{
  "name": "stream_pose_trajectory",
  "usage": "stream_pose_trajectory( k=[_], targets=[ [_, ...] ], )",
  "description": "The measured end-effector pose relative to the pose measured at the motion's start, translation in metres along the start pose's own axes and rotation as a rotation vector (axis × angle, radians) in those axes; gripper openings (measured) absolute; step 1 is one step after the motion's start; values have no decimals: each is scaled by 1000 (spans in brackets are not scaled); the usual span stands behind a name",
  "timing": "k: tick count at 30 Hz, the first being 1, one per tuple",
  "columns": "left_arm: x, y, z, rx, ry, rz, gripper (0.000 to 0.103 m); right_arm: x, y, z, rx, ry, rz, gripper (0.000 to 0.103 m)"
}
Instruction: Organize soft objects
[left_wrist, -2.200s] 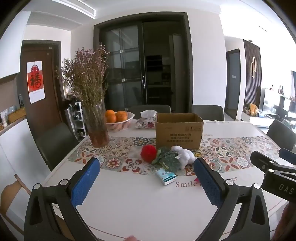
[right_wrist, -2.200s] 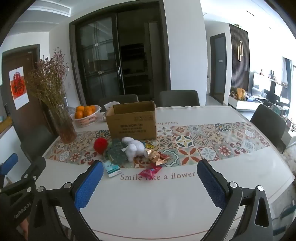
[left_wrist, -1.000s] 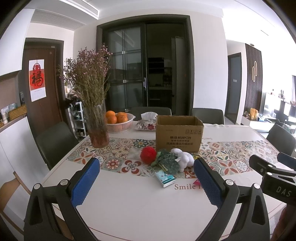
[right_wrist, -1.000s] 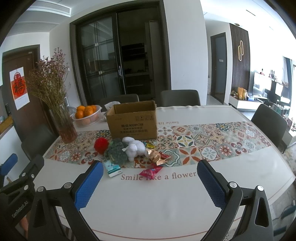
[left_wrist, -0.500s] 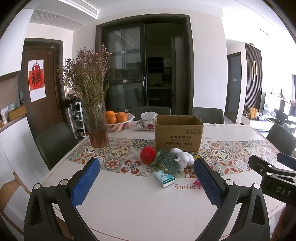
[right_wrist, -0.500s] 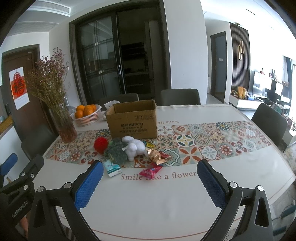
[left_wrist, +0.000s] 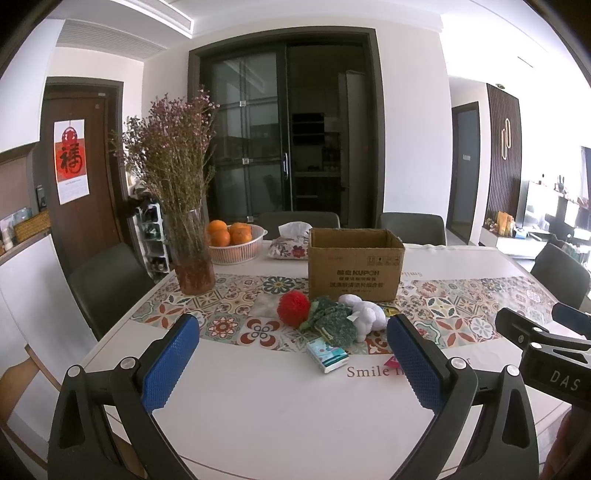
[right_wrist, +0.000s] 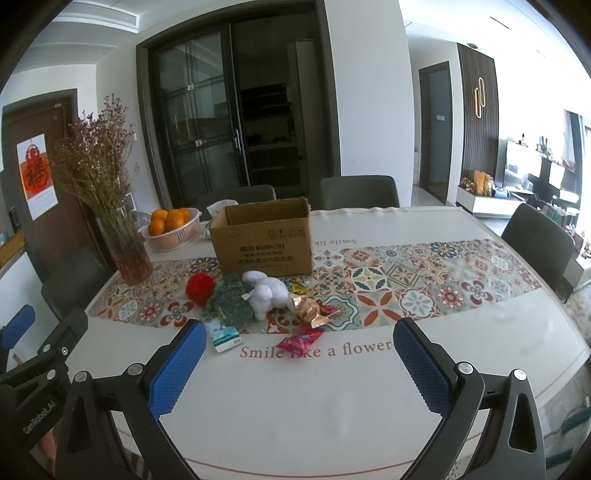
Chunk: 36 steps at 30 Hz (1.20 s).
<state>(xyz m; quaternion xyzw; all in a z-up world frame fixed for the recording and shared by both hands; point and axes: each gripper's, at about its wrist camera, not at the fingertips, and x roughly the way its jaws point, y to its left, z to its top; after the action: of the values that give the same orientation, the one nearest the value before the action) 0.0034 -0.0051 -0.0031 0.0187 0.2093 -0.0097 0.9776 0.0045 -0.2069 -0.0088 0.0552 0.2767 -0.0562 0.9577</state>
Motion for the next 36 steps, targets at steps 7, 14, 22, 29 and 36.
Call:
stream_pose_trajectory(
  k=[7,14,22,29,36],
  targets=[
    [0,0,0,-1,0,0,103,5,-4,-2,0,2,1,103],
    [0,0,0,0,0,-1,103,5,-4,-1,1,4,2,103],
    [-1,1,-1,1,1,-1,103,7,-4,-2,3,7,1,103],
    [0,0,-1,3,3,-2,103,9,-4,-2,4,10,1,103],
    [2,-1,-2,5,7,-4,103,10,-4,-2,4,11,2,103]
  ],
)
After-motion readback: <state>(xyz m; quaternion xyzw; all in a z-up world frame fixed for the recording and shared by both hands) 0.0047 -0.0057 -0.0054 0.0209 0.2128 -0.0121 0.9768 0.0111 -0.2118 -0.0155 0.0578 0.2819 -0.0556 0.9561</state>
